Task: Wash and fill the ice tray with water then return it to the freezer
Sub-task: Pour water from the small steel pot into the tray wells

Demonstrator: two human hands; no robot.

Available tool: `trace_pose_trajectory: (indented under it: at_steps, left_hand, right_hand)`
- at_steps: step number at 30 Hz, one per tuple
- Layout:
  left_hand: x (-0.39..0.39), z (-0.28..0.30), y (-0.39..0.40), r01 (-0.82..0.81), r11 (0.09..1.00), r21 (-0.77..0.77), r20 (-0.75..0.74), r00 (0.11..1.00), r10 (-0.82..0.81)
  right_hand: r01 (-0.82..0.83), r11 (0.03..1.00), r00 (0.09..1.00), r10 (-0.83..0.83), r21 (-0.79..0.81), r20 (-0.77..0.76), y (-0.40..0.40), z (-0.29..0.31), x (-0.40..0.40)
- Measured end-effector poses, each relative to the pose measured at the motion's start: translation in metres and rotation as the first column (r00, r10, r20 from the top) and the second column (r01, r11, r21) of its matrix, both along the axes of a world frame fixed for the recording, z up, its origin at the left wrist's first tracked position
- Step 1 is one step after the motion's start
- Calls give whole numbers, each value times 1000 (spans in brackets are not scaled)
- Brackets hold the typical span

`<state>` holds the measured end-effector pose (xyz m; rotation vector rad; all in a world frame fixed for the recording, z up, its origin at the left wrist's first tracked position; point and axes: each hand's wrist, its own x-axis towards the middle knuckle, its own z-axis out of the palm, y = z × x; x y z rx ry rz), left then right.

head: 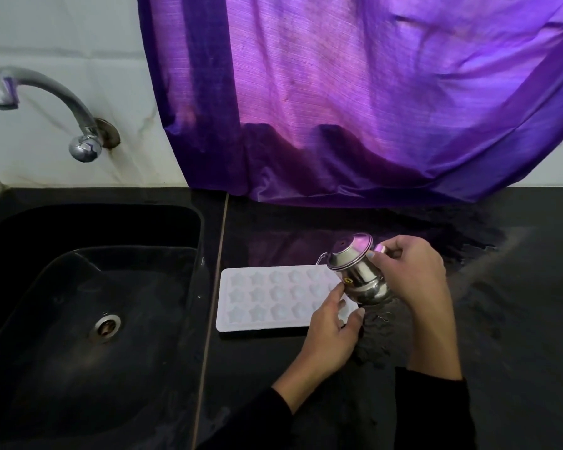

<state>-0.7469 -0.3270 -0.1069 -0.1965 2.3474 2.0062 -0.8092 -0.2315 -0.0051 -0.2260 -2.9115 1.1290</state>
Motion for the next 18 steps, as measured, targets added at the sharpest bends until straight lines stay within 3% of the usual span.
trace_pose_trajectory:
  at_steps: [18]
  left_hand:
    - [3,-2,-4,35,999,14,1,999,-35]
  right_hand:
    - [12,1000,1000,-12,25,-14,-4,3,8]
